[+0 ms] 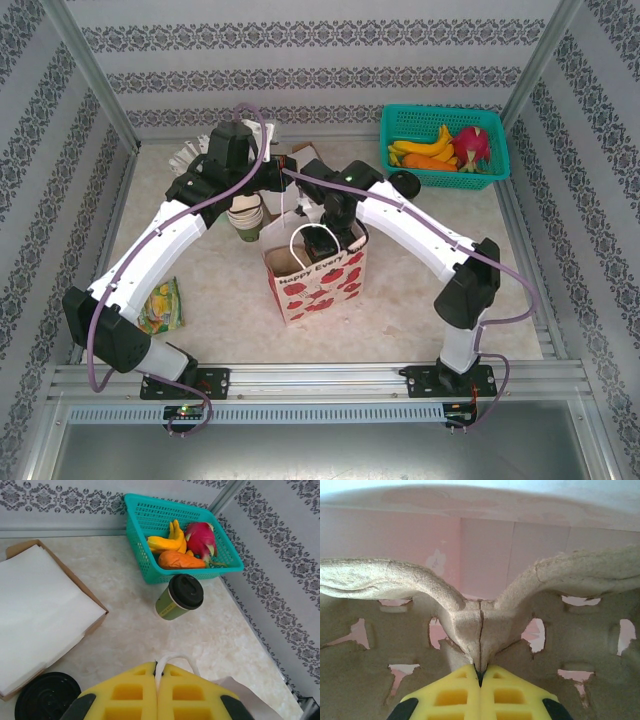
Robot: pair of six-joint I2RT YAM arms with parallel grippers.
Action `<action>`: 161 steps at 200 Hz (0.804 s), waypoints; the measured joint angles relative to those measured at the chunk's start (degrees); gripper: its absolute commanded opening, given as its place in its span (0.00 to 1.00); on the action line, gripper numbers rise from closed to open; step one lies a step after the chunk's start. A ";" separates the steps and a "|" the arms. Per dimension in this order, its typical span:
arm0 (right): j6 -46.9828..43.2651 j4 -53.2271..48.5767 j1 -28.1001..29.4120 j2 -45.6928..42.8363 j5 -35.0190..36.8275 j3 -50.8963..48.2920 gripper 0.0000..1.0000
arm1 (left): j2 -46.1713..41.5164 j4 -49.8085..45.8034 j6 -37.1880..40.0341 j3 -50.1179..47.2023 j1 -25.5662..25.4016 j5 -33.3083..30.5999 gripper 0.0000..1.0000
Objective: Pack the takeout coffee
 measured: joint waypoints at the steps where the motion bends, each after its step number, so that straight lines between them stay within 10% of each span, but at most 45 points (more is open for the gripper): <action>1: 0.00 -0.13 0.00 0.11 0.00 0.09 0.00 | 0.00 0.00 -0.02 0.00 0.00 0.07 0.15; 90: 0.04 -3.91 0.00 1.05 -0.07 1.99 0.00 | -15.39 0.04 9.92 -11.13 0.76 -2.23 0.77; 161: 2.38 -1.07 0.00 1.05 1.33 0.57 0.00 | -26.73 0.24 18.62 -19.37 0.09 14.69 0.71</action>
